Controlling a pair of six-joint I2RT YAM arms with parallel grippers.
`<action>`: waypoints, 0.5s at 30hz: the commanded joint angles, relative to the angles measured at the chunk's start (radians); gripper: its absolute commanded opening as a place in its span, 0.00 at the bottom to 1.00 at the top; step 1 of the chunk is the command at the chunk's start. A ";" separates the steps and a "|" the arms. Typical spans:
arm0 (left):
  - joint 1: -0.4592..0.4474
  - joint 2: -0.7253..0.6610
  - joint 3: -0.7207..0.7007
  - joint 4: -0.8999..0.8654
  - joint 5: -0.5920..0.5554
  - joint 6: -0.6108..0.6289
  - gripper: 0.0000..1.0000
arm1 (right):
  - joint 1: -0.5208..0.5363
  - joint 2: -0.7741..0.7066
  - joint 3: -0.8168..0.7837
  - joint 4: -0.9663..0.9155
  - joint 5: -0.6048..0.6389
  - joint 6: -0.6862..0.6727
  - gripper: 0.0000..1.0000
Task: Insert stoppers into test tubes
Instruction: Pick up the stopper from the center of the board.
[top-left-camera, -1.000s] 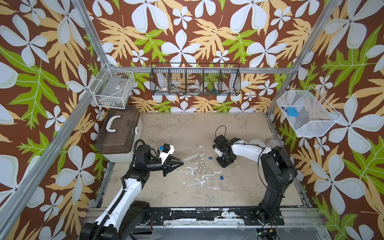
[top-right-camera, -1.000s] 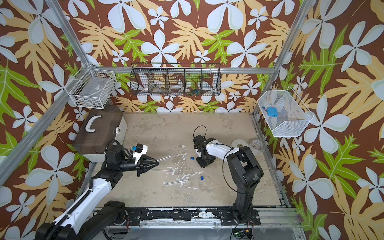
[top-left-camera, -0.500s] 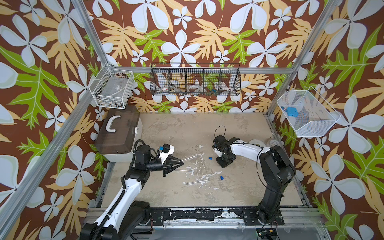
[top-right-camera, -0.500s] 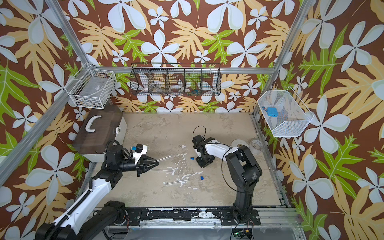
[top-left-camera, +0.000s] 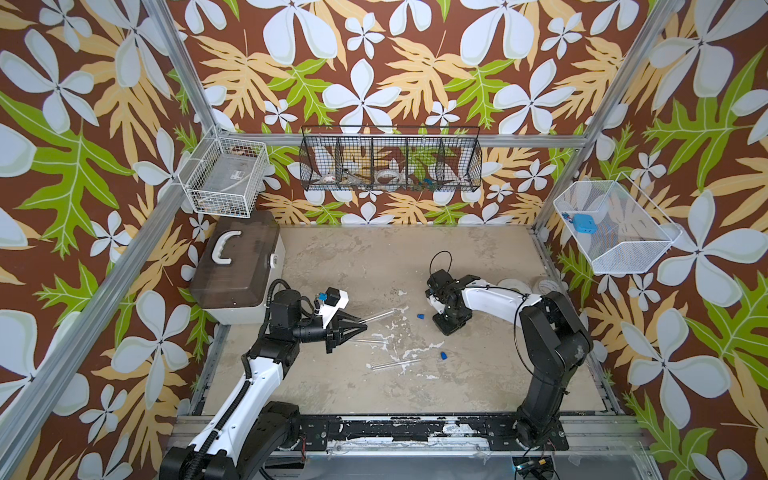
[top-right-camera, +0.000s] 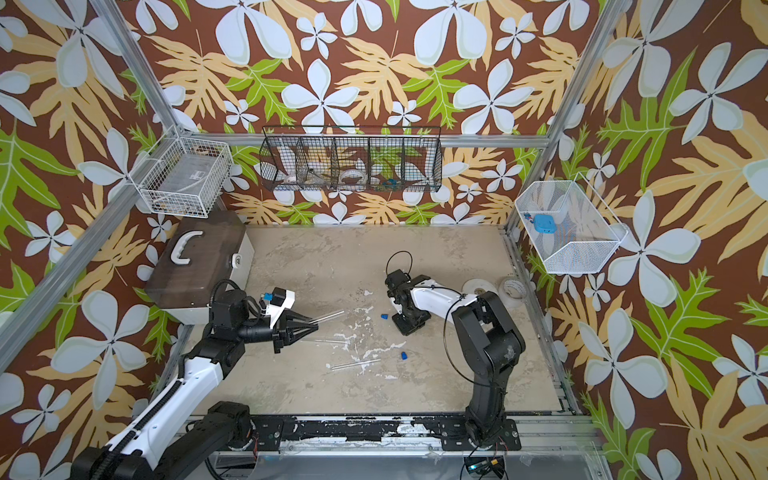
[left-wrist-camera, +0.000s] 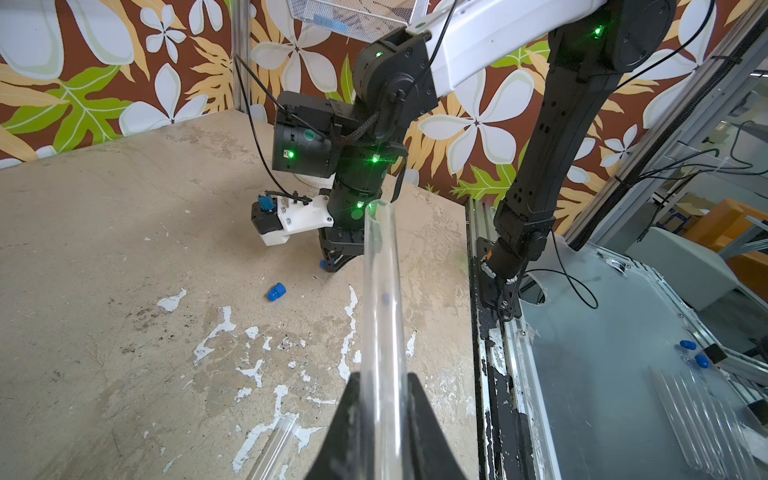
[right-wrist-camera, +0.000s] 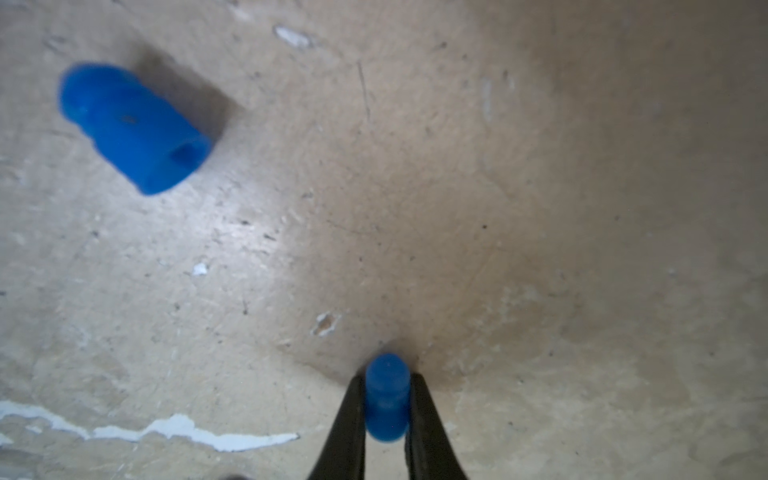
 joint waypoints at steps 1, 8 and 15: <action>0.001 0.002 0.014 -0.011 -0.006 0.000 0.07 | 0.000 -0.067 -0.002 -0.002 0.029 -0.016 0.15; 0.000 0.015 0.046 -0.038 -0.015 -0.026 0.09 | 0.032 -0.283 0.066 -0.005 0.082 -0.083 0.12; -0.008 0.028 0.054 0.005 0.001 -0.082 0.08 | 0.211 -0.438 0.147 0.030 0.291 -0.228 0.08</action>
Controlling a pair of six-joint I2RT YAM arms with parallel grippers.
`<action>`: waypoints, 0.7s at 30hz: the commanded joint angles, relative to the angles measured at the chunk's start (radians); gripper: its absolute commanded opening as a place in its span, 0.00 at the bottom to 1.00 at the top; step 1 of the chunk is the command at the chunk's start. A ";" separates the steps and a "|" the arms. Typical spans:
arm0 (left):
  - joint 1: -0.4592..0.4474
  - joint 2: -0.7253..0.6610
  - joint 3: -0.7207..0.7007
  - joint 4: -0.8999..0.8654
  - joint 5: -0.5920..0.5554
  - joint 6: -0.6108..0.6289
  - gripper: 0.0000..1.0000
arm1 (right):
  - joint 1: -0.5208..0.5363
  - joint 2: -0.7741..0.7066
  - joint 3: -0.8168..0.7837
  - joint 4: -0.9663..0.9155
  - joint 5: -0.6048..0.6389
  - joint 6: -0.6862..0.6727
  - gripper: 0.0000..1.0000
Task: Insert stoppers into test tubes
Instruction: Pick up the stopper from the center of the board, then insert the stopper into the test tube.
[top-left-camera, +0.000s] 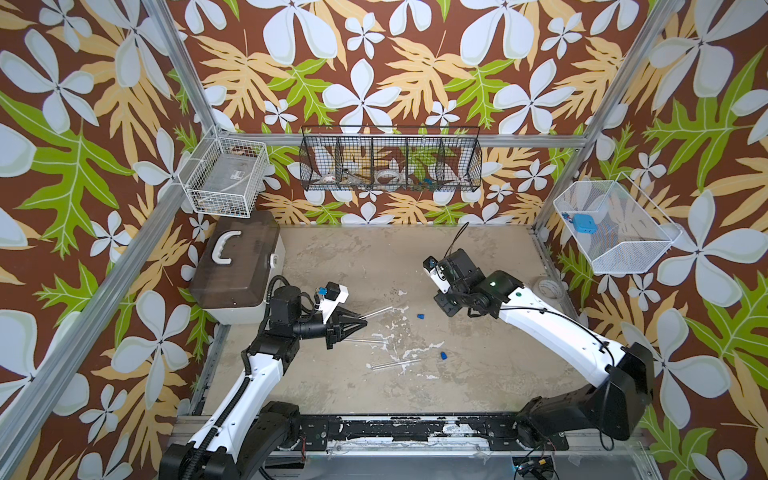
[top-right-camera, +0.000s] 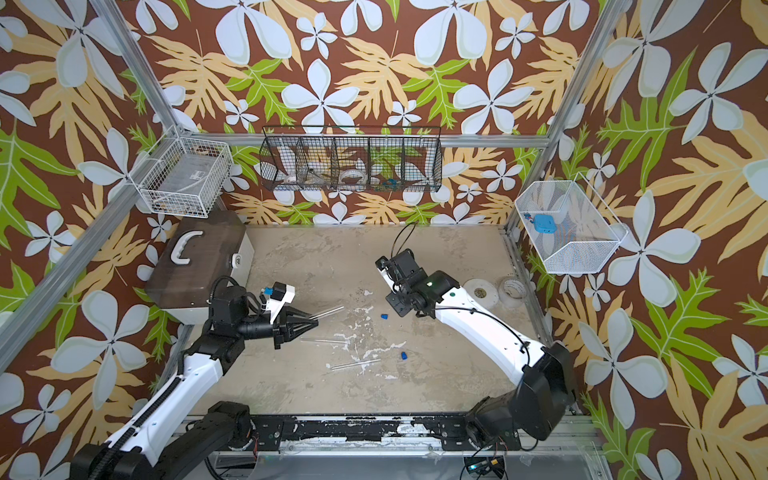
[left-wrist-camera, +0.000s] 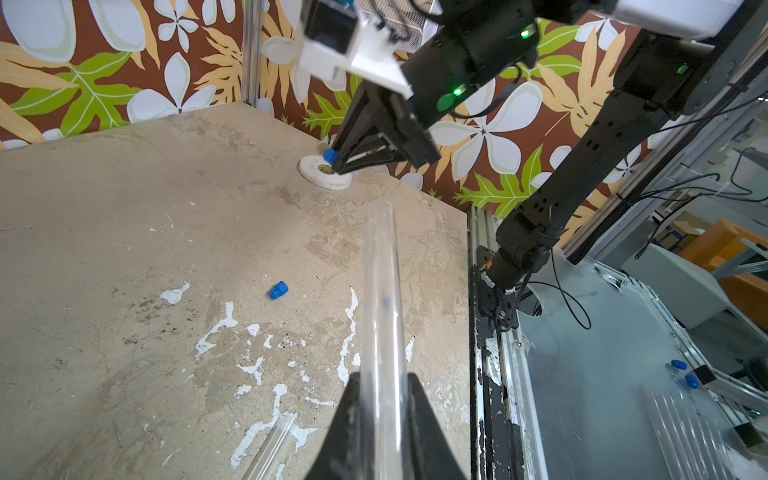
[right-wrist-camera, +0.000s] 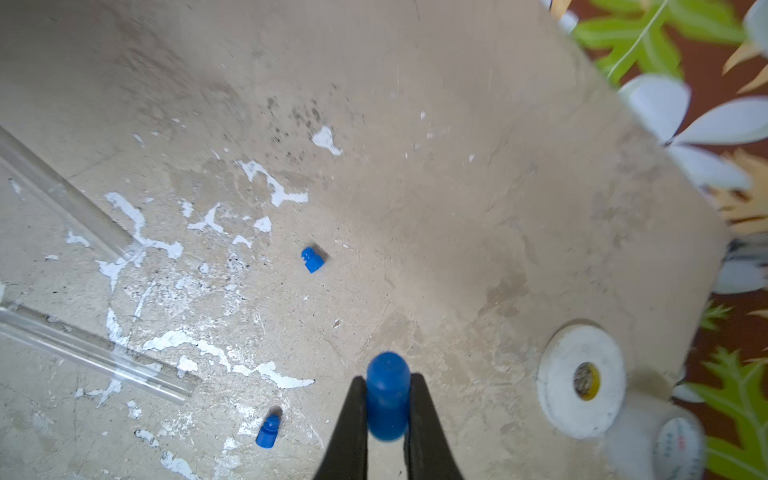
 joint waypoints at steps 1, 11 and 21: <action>-0.008 0.005 0.013 0.030 0.016 -0.031 0.08 | 0.057 -0.049 0.022 0.035 0.137 -0.105 0.07; -0.054 0.037 0.054 0.020 0.008 -0.044 0.05 | 0.192 -0.232 -0.130 0.249 0.057 -0.430 0.06; -0.094 0.068 0.077 -0.004 0.029 -0.035 0.05 | 0.287 -0.251 -0.198 0.293 0.064 -0.664 0.03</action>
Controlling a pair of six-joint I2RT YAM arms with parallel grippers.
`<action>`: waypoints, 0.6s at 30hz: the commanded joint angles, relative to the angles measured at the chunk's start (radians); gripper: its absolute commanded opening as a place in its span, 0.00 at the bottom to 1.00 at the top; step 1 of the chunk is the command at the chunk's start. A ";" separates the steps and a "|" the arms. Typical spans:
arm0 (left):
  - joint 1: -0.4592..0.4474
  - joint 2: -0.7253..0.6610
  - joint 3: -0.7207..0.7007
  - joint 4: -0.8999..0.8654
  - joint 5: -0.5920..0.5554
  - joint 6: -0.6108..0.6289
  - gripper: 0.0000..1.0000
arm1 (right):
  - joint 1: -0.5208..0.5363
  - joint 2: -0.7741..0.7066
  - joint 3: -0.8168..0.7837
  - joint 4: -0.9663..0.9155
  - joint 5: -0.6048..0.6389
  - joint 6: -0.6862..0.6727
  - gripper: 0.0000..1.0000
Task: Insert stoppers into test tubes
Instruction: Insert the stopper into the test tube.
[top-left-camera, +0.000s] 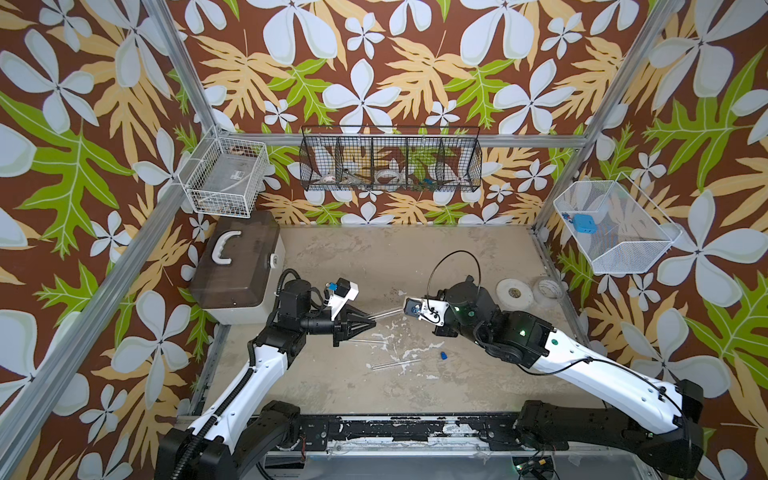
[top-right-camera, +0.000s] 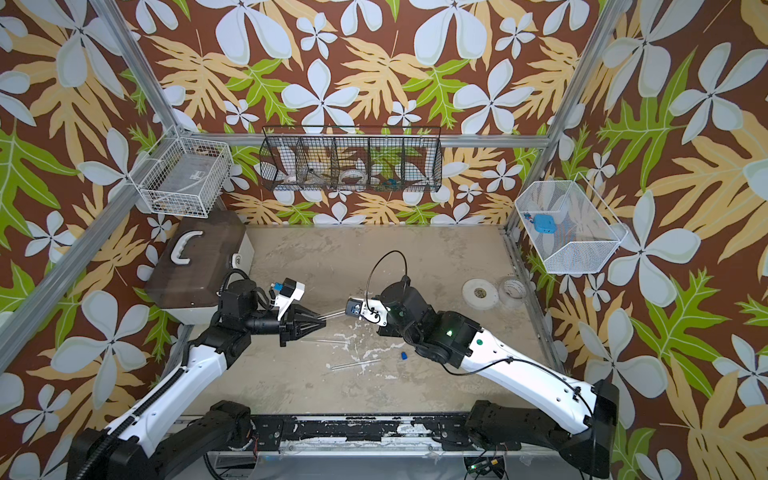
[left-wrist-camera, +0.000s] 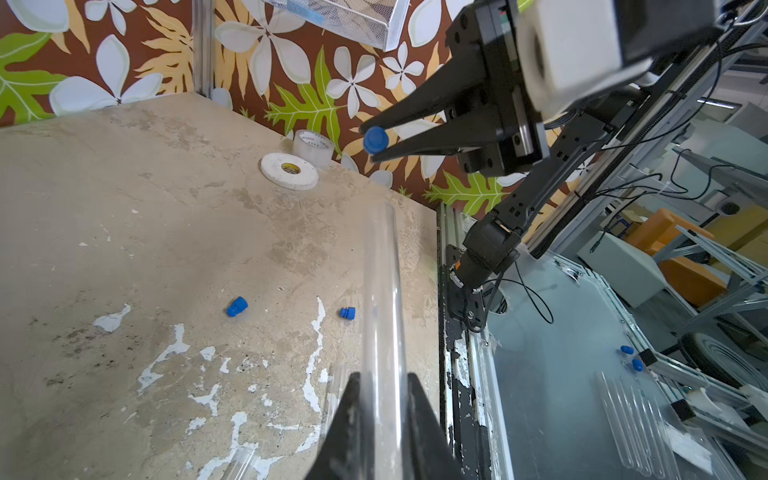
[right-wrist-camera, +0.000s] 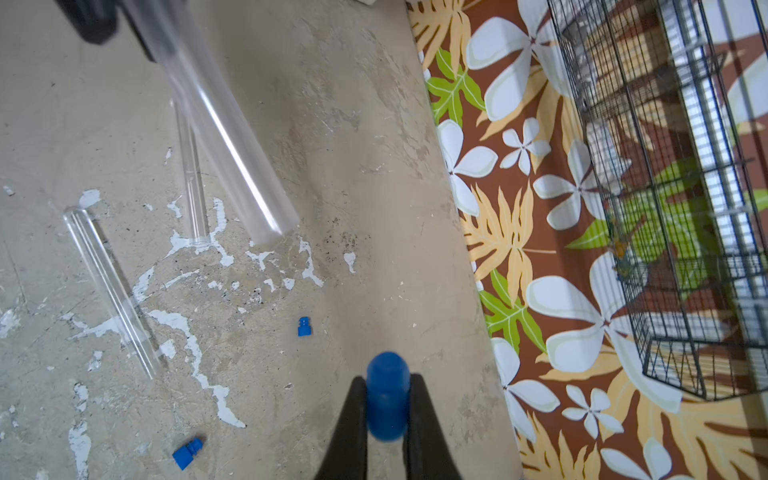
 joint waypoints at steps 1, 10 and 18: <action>-0.003 0.008 0.012 0.003 0.016 0.013 0.05 | 0.031 0.014 -0.010 0.029 0.023 -0.104 0.03; -0.023 0.019 0.014 -0.045 -0.013 0.084 0.05 | 0.075 0.037 -0.024 0.025 0.064 -0.143 0.01; -0.035 0.027 0.025 -0.108 -0.052 0.185 0.05 | 0.090 0.040 -0.033 0.017 0.052 -0.142 0.01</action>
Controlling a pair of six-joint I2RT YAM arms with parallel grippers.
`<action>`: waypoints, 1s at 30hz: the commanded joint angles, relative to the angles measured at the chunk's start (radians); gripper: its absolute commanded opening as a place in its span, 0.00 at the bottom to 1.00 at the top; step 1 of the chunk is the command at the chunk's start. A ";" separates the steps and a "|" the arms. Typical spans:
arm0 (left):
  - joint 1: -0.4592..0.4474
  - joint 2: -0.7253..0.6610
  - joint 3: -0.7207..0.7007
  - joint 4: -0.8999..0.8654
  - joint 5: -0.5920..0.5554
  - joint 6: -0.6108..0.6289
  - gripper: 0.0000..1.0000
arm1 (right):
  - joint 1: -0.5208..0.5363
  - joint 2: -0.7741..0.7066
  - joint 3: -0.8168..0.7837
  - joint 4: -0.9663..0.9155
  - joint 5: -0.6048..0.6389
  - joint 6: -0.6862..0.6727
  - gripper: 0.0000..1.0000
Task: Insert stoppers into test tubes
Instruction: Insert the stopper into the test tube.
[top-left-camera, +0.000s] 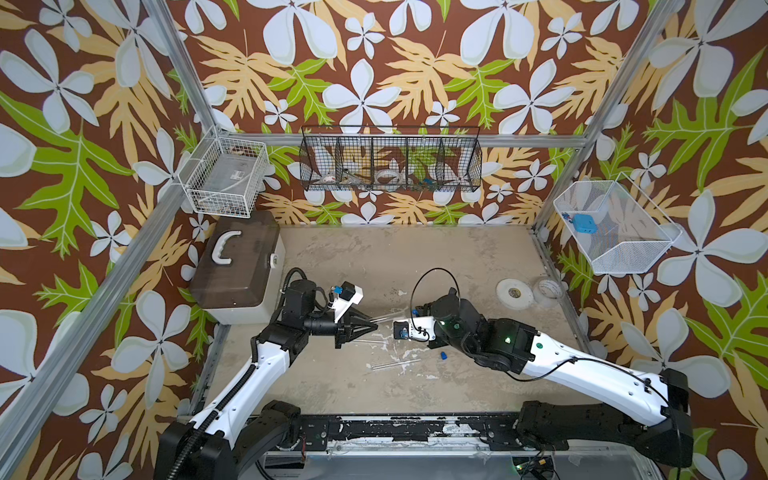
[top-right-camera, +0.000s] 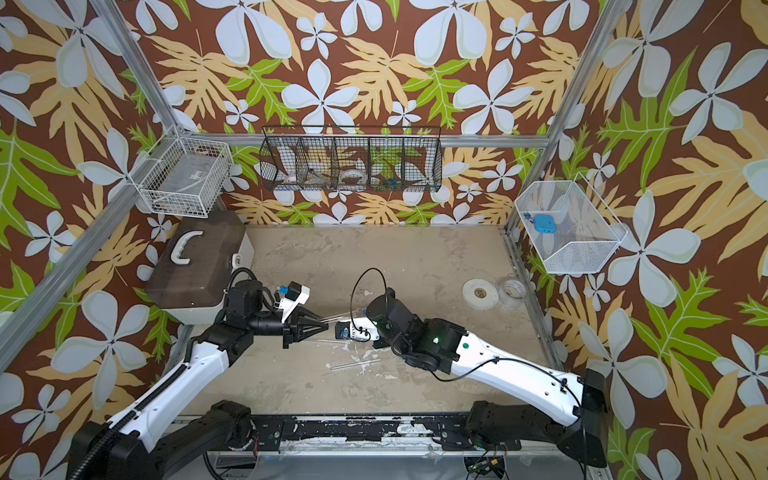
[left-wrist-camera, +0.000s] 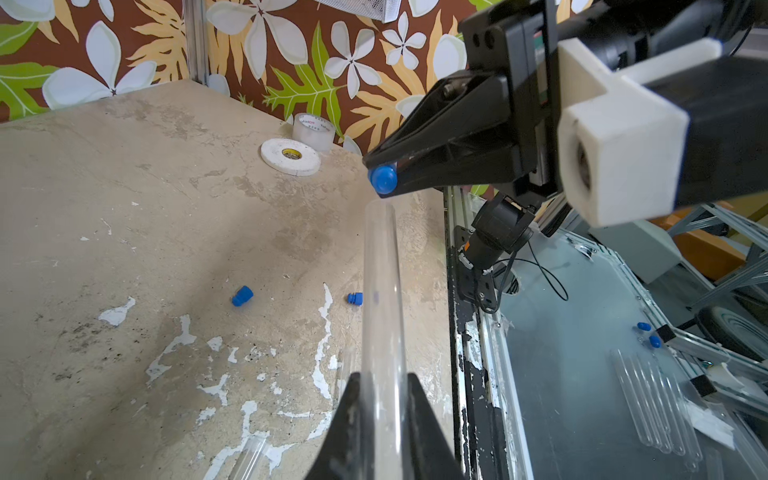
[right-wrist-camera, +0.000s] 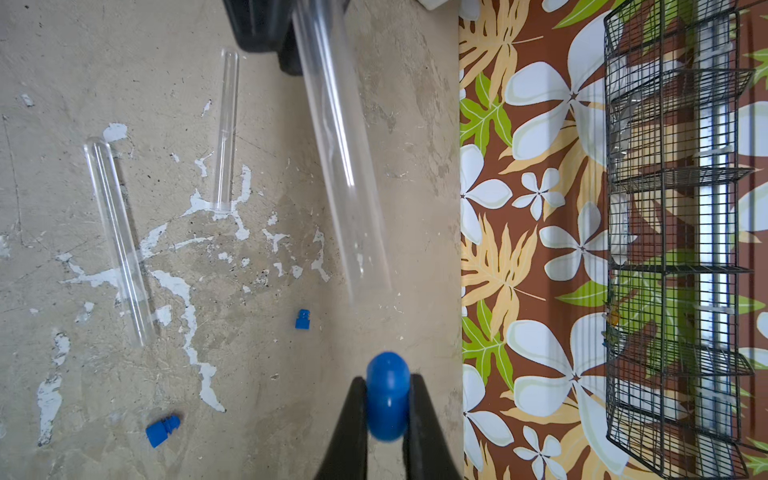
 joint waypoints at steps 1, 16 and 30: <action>-0.005 0.004 0.011 -0.019 -0.007 0.042 0.06 | 0.008 0.006 0.003 0.002 -0.005 0.003 0.01; -0.019 0.025 0.009 -0.020 0.002 0.055 0.05 | 0.029 0.028 -0.011 0.024 -0.015 -0.009 0.01; -0.036 0.032 0.009 -0.047 0.001 0.089 0.05 | 0.044 0.036 -0.010 0.027 -0.019 -0.011 0.01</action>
